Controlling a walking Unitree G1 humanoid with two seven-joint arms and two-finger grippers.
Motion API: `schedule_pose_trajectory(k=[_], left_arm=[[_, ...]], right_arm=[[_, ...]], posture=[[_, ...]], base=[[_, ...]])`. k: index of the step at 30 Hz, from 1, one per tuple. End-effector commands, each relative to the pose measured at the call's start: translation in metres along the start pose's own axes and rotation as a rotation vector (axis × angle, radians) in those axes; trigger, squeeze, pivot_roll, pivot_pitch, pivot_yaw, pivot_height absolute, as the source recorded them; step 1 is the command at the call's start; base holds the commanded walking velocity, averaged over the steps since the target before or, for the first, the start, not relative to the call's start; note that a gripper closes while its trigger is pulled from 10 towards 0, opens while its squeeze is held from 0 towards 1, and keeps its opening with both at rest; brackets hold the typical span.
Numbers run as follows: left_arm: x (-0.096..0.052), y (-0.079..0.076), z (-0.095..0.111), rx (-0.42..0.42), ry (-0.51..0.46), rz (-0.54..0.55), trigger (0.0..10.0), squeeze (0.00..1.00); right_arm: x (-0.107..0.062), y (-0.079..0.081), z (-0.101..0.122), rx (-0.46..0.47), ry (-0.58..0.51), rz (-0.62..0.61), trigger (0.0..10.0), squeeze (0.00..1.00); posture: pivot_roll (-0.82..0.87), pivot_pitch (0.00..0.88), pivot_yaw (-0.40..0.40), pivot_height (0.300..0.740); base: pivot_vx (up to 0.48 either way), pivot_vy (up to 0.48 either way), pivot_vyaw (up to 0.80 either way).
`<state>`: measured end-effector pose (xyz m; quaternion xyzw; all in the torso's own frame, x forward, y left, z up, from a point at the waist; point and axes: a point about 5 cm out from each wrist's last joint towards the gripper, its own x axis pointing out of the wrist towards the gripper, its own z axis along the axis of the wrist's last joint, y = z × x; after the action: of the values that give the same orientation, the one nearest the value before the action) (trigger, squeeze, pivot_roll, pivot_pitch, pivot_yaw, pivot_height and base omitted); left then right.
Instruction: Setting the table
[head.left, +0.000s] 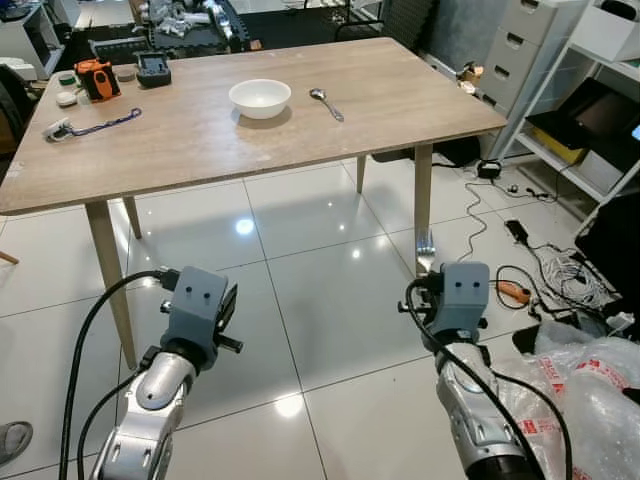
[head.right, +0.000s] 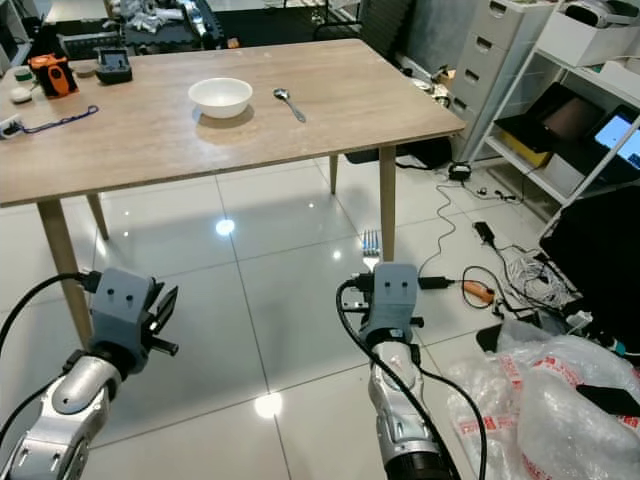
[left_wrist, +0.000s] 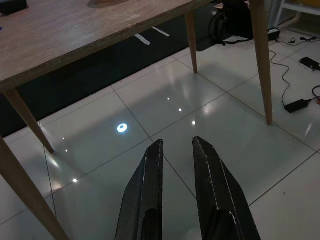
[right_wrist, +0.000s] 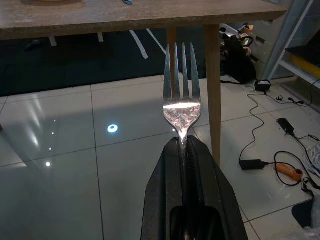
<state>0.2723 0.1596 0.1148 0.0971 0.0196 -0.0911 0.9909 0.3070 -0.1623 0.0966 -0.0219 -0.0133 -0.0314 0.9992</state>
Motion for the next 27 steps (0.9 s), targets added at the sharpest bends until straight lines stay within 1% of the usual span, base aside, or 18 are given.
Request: schedule_pose_trajectory(k=[1,4,11,13,17,27], left_arm=[[-0.001,-0.001,-0.006,0.001,0.024,0.004,10.0,0.0],[-0.001,-0.001,-0.006,-0.001,0.024,0.008,10.0,0.0],[-0.001,-0.001,-0.003,-0.054,0.011,0.02,10.0,0.0],[-0.001,0.0,-0.003,-0.056,0.011,0.022,10.0,0.0],[0.0,0.001,-0.003,-0.035,0.017,0.028,10.0,0.0],[0.0,0.003,-0.004,-0.018,0.022,0.05,10.0,0.0]], right_arm=[[0.0,0.003,-0.002,0.002,0.006,0.012,10.0,0.0],[0.001,0.003,-0.002,0.003,0.005,0.013,10.0,0.0],[0.002,0.004,0.003,0.014,-0.009,0.013,10.0,0.0],[0.002,0.004,0.003,0.016,-0.012,0.013,10.0,0.0],[0.003,0.004,0.006,0.021,-0.019,0.013,10.0,0.0],[0.005,0.006,0.01,0.029,-0.034,0.017,10.0,0.0]], posture=[[0.02,0.0,0.047,0.74],[0.01,0.0,0.044,0.74],[0.02,0.0,0.043,0.74],[0.01,0.0,0.044,0.74],[0.02,0.0,0.043,0.74],[0.02,0.003,0.041,0.74]], base=[[0.0,0.0,0.0],[0.0,0.0,0.0],[0.0,0.0,0.0],[0.0,0.0,0.0],[0.0,0.0,0.0],[0.0,0.0,0.0]])
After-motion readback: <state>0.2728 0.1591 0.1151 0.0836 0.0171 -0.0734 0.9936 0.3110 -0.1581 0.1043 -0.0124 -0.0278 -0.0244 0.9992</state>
